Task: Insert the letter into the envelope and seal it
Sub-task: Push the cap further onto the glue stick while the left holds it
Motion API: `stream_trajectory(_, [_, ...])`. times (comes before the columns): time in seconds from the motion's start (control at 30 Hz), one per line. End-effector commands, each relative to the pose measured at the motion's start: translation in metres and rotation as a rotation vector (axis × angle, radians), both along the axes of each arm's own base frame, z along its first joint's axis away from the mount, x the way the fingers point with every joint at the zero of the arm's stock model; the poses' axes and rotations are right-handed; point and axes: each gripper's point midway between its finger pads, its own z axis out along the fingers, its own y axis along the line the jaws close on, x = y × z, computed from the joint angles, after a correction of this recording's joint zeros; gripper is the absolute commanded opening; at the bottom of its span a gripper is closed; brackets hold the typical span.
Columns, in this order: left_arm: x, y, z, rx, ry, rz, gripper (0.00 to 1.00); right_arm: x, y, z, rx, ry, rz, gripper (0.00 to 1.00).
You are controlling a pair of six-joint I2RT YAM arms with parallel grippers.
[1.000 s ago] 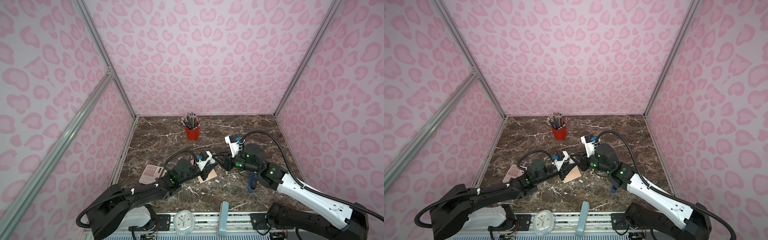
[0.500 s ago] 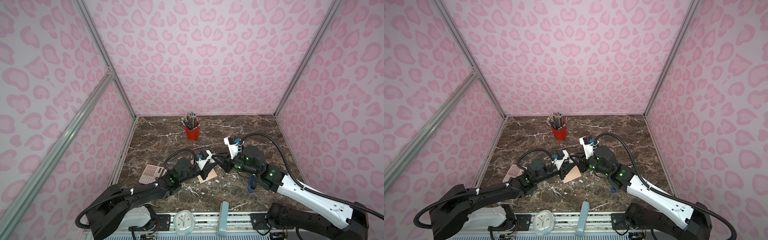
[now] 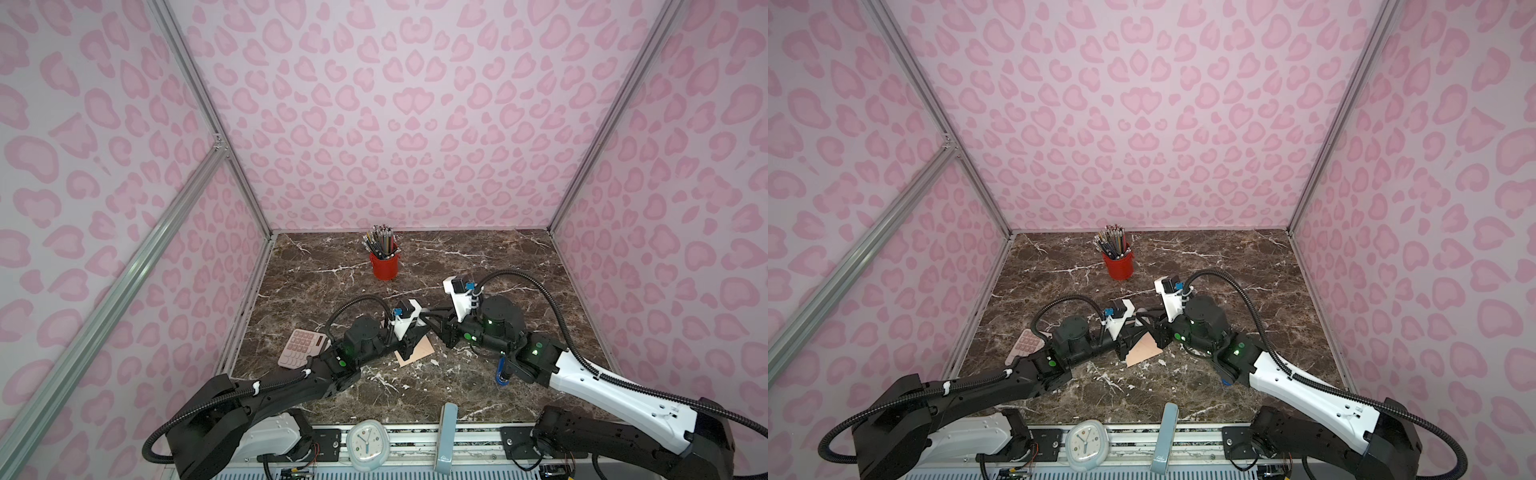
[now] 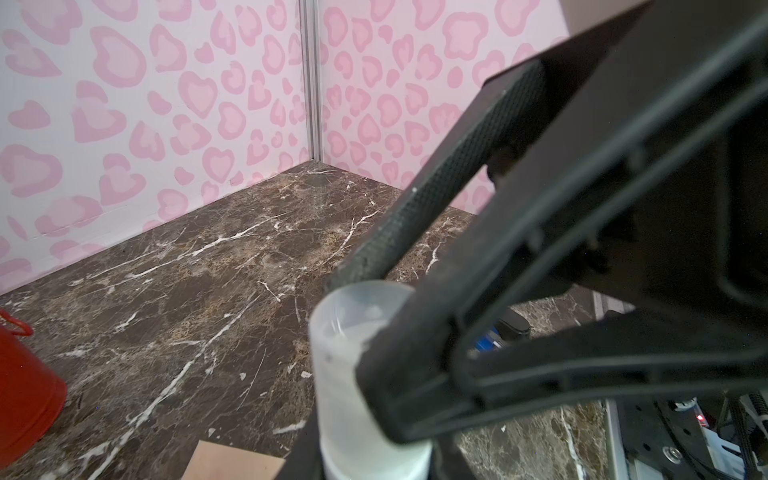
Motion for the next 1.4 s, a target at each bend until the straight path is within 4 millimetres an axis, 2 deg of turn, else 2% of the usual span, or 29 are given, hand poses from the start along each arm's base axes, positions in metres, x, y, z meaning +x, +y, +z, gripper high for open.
stream_trajectory(0.0, [0.003,0.002,0.072,-0.207,-0.176,0.017,0.04,-0.023,-0.006,-0.057,-0.174,0.121,0.063,0.23])
stream_trajectory(0.33, [0.000,0.009,0.094,-0.274,-0.215,0.018,0.04,-0.028,-0.003,-0.080,-0.251,0.142,0.101,0.23])
stream_trajectory(0.47, [0.000,0.015,0.101,-0.297,-0.229,0.025,0.04,-0.029,-0.002,-0.082,-0.253,0.145,0.108,0.23])
stream_trajectory(0.57, [0.000,0.016,0.098,-0.274,-0.227,0.027,0.04,-0.028,-0.001,-0.075,-0.239,0.139,0.104,0.23])
stream_trajectory(0.9, [0.000,0.009,0.058,-0.146,-0.191,0.027,0.04,-0.018,0.000,-0.027,-0.160,0.107,0.074,0.27])
stream_trajectory(1.07, [0.001,0.007,0.050,-0.126,-0.185,0.031,0.04,-0.015,0.004,-0.011,-0.147,0.100,0.076,0.30])
stream_trajectory(1.37, [0.000,0.003,0.045,-0.106,-0.182,0.021,0.04,-0.006,0.000,0.009,-0.130,0.078,0.047,0.43])
